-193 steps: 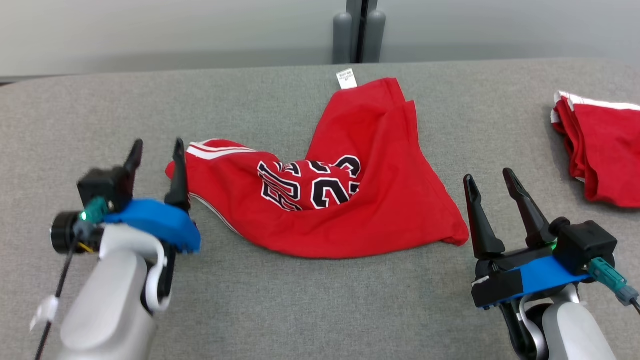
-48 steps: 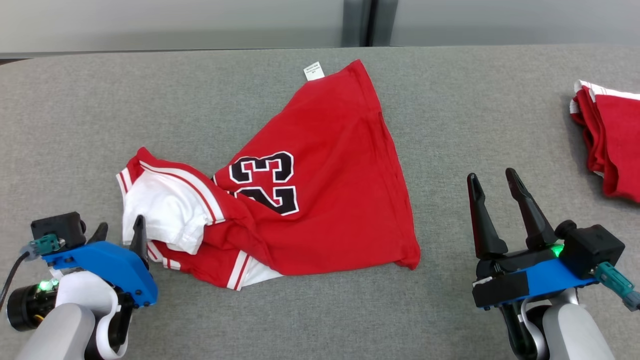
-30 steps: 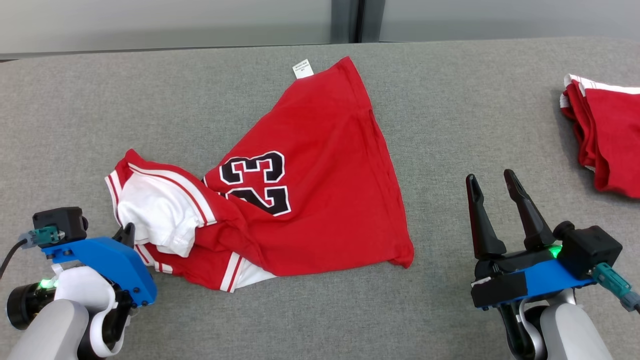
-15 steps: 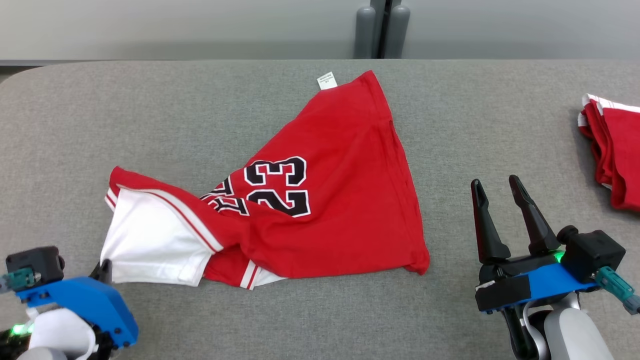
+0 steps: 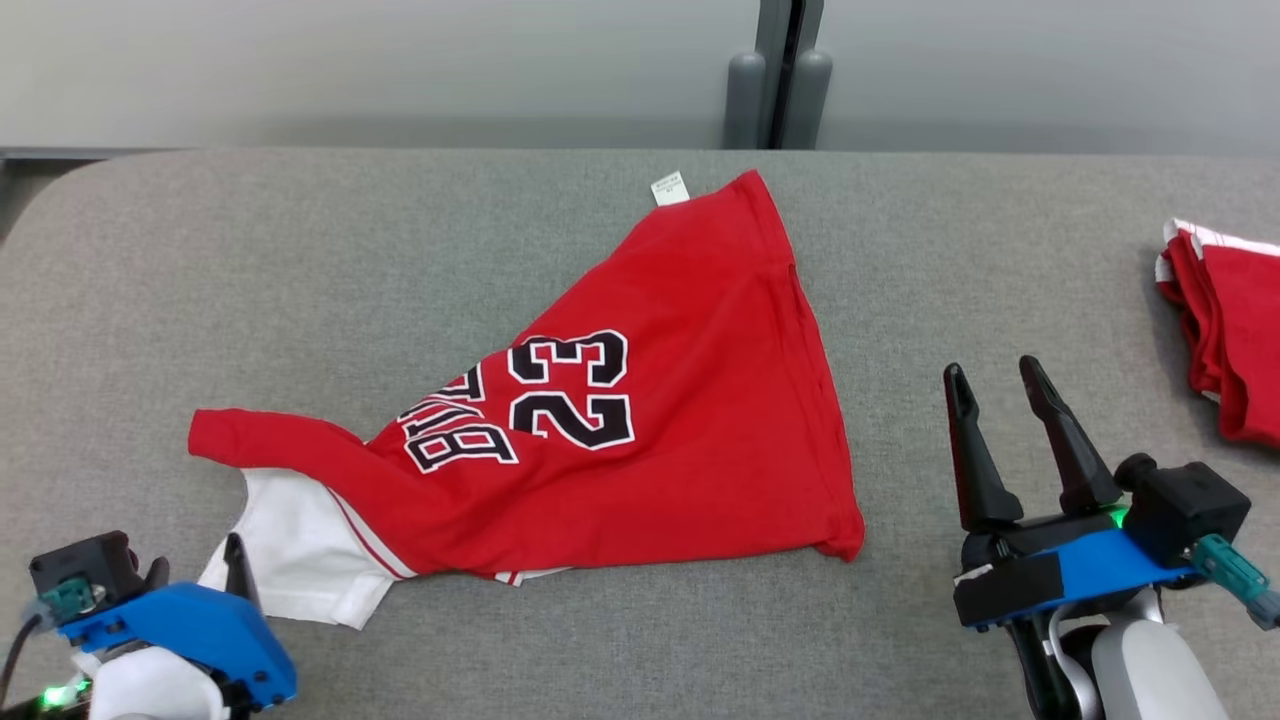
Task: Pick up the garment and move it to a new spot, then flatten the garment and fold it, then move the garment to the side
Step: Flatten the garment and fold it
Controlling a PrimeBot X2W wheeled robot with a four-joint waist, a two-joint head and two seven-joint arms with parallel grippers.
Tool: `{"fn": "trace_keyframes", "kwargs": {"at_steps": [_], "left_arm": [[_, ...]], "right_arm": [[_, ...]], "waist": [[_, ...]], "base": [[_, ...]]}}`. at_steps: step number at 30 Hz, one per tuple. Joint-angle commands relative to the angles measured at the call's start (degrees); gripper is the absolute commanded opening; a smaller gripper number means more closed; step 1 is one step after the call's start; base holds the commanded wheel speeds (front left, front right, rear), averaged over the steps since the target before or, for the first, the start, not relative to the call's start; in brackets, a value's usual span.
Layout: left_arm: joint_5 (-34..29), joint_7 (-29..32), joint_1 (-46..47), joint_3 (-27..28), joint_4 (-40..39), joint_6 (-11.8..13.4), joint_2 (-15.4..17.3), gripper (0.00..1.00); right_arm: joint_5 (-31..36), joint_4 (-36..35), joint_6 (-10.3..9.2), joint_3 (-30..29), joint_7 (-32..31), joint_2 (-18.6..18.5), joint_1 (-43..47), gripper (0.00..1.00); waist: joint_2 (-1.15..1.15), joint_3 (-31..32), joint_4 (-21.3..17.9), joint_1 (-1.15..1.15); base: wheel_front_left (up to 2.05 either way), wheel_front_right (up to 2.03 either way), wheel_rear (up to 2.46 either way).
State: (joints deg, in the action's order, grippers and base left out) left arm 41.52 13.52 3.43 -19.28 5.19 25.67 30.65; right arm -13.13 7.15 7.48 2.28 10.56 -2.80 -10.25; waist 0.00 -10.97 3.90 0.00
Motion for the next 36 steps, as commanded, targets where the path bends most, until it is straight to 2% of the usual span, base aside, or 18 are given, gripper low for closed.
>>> {"fn": "trace_keyframes", "kwargs": {"at_steps": [1,5,8,13,17,22,27,35,36], "left_arm": [[0.60,-1.58,-0.18,0.49,0.13,-0.24,-1.07,1.00],[-0.01,-9.70,-0.03,1.49,0.04,-1.45,-4.62,1.00],[0.60,-17.30,-0.60,1.58,-0.15,-4.84,-8.06,1.00],[-1.54,-27.05,-1.50,1.04,1.52,-10.31,-10.72,1.00],[-5.60,-28.70,-2.84,1.82,0.68,-13.45,-12.55,1.00],[-11.79,-28.72,-6.36,5.94,-1.89,-18.31,-15.80,1.00],[-15.82,-28.74,-9.34,9.10,-1.69,-22.06,-18.38,1.00],[-19.75,-28.75,-12.24,13.13,-0.45,-25.47,-21.46,1.00],[-21.15,-28.75,-12.41,14.61,-0.15,-26.70,-22.51,1.00]], "right_arm": [[0.35,0.08,0.03,-0.42,-0.16,-0.18,0.92,1.00],[0.62,-0.10,0.03,-1.64,-0.63,-0.20,2.37,1.00],[1.03,-0.11,0.03,-2.76,-0.91,-0.20,3.69,1.00],[1.24,0.84,0.03,-3.87,-1.27,-0.16,5.38,1.00],[2.12,1.94,0.03,-3.96,-1.77,-0.19,6.62,1.00],[3.24,2.99,0.03,-2.88,-2.17,-0.20,7.77,1.00],[2.95,3.72,0.03,-2.41,-2.42,-0.20,8.69,1.00],[2.33,3.28,0.03,-1.92,-2.83,-0.19,9.09,1.00],[2.13,3.03,0.03,-1.81,-3.01,-0.19,9.10,1.00]], "waist": [[0.00,0.69,-0.15,0.00],[0.00,2.88,0.03,0.00],[0.00,4.39,-0.05,0.00],[0.00,6.86,-0.64,0.00],[0.00,8.63,-1.31,0.00],[0.00,10.66,-2.29,0.00],[0.00,11.51,-3.28,0.00],[0.00,11.64,-4.07,0.00],[0.00,11.49,-3.95,0.00]], "base": [[0.00,0.00,0.00],[0.00,0.00,0.00],[0.00,0.00,0.00],[0.00,0.00,0.00],[0.00,0.00,0.00],[0.00,0.00,0.00],[0.00,0.00,0.00],[0.00,0.00,0.00],[0.00,0.00,0.00]]}}
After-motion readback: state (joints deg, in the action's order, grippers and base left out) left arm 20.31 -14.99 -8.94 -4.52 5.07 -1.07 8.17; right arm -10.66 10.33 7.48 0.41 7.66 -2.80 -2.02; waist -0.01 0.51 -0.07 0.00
